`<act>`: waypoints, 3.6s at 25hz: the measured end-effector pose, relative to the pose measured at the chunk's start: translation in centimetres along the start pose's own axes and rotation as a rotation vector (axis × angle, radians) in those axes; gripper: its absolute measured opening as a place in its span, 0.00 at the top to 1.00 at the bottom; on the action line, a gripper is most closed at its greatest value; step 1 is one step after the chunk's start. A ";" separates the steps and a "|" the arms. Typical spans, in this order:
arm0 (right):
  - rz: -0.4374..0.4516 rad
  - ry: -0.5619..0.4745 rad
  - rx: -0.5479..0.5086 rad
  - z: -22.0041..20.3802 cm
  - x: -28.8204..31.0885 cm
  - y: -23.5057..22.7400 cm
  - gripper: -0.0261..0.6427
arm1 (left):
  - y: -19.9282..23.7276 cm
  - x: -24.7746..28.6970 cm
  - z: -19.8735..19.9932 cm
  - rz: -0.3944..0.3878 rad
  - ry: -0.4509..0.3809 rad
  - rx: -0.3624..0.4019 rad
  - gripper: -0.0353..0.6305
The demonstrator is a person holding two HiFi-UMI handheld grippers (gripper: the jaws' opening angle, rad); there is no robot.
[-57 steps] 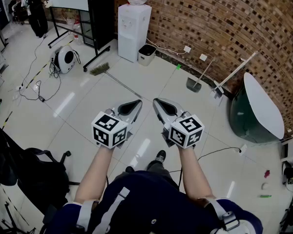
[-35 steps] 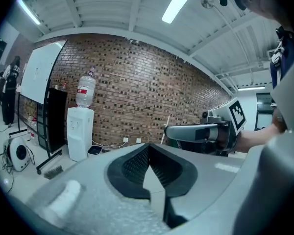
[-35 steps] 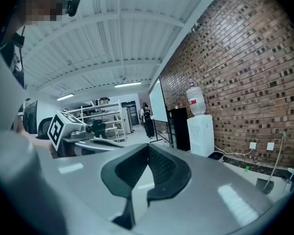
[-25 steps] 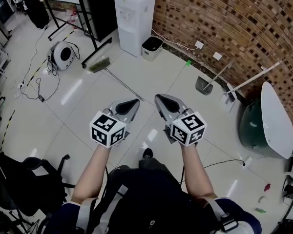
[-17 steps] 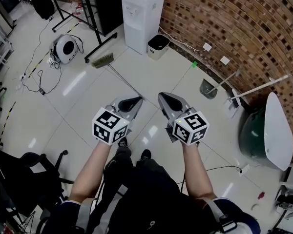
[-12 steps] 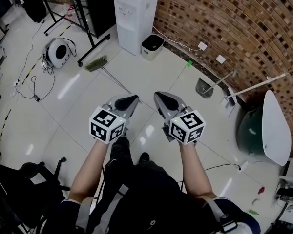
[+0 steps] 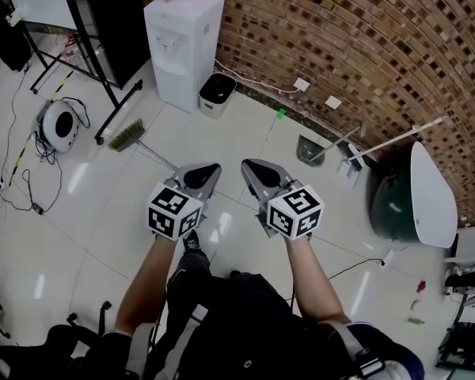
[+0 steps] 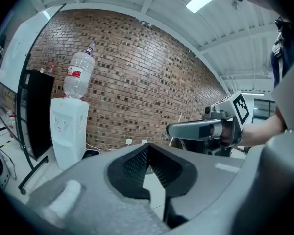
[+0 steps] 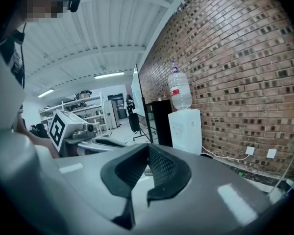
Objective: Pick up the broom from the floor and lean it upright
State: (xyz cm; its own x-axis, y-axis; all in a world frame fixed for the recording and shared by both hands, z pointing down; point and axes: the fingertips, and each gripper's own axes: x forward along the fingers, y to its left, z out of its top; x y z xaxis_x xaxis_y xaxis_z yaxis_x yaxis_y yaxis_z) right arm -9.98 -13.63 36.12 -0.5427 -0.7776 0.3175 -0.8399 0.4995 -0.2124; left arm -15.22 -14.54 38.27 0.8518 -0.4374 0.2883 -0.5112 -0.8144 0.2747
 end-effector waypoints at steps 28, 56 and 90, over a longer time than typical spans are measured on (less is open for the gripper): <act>-0.011 0.120 0.105 -20.8 12.9 -16.9 0.96 | 15.5 17.5 -28.4 -0.072 0.401 0.029 0.94; 0.153 0.215 0.093 -59.0 25.6 -27.4 0.96 | 25.5 30.9 -76.0 -0.497 0.882 0.457 0.62; -0.006 0.063 -0.002 -48.8 24.1 -38.0 0.96 | 26.3 42.5 -53.1 -0.512 0.594 0.587 0.78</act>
State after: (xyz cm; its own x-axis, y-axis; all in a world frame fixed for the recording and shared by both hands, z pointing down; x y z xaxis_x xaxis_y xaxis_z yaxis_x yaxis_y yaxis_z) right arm 8.54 -32.66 96.96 -0.5373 -0.7550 0.3758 -0.8429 0.4959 -0.2087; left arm 1.48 -34.32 106.48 0.6763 0.1541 0.7203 0.1797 -0.9828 0.0416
